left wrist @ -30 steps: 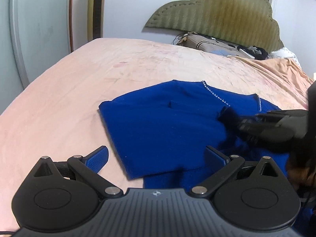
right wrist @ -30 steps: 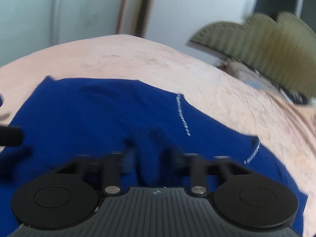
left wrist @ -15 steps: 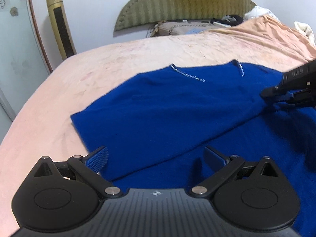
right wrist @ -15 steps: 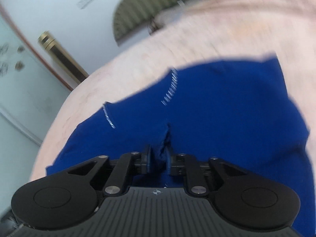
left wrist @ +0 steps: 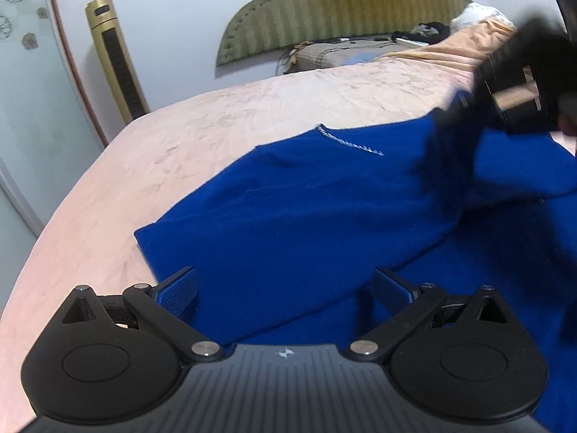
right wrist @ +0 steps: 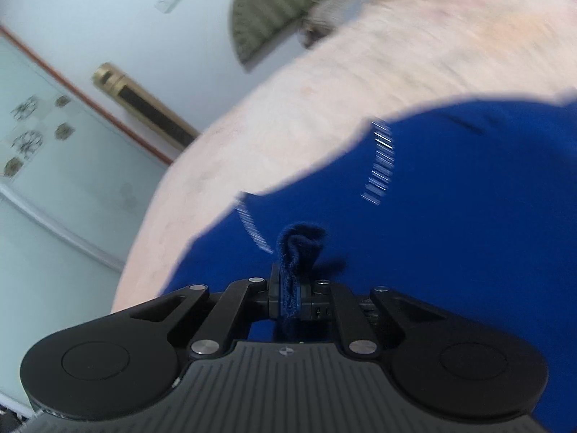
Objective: Fold small clothes
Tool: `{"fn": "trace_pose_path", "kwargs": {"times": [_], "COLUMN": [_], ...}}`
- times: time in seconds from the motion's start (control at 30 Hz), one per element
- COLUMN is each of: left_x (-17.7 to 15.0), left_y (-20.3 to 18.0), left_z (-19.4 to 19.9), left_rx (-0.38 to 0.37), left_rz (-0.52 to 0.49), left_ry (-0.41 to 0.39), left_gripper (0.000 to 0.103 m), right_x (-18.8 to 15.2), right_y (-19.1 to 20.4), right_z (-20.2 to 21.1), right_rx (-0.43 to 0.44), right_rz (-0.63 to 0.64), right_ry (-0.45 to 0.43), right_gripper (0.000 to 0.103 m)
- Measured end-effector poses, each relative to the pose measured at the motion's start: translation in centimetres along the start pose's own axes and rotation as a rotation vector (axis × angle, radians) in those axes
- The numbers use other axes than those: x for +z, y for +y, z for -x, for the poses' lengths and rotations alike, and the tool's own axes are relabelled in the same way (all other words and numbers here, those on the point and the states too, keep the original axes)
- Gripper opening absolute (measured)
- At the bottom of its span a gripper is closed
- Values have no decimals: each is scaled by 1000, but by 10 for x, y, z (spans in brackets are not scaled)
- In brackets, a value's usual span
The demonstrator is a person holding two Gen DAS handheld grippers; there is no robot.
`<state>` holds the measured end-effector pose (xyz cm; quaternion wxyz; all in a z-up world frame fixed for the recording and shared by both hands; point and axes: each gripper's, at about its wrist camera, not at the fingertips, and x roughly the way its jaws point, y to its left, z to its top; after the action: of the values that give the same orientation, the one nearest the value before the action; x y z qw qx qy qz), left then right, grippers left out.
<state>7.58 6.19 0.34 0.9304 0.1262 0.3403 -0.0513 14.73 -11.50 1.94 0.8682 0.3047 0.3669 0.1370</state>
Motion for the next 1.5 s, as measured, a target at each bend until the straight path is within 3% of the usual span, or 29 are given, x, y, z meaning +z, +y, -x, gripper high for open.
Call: {"fn": "trace_pose_path", "kwargs": {"times": [0.2,0.3,0.4,0.53,0.63,0.73,0.87,1.17,1.5], "left_x": [12,18,26,33,32,30,32,33,31], "left_y": [-8,-7,4,37,57,64,57,62,52], "left_z": [-8,-16,-28,-41,-47,-50,-46,-45,-44], "left_rx": [76,141,243,334,345,330,328,263,213], "left_rz": [-26,-47,-36,71,139,174,163,169,98], "left_ry": [-37,-64,-73,-49,-12,22,25,6,-17], "left_gripper": [103,103,103,103,103,103,103,103,103], "right_x": [37,54,71,78,75,65,48,27,9], "right_y": [82,108,109,72,28,-9,-33,-63,-89], "right_z": [0,20,45,67,68,62,63,81,91], "right_rx": [182,241,232,141,24,-27,-83,-275,-355], "right_rz": [70,112,140,109,42,-39,-63,6,13], "right_ry": [-9,-91,-204,-272,-265,-234,-226,-311,-338], "right_gripper": [12,12,12,12,12,12,12,12,11]}}
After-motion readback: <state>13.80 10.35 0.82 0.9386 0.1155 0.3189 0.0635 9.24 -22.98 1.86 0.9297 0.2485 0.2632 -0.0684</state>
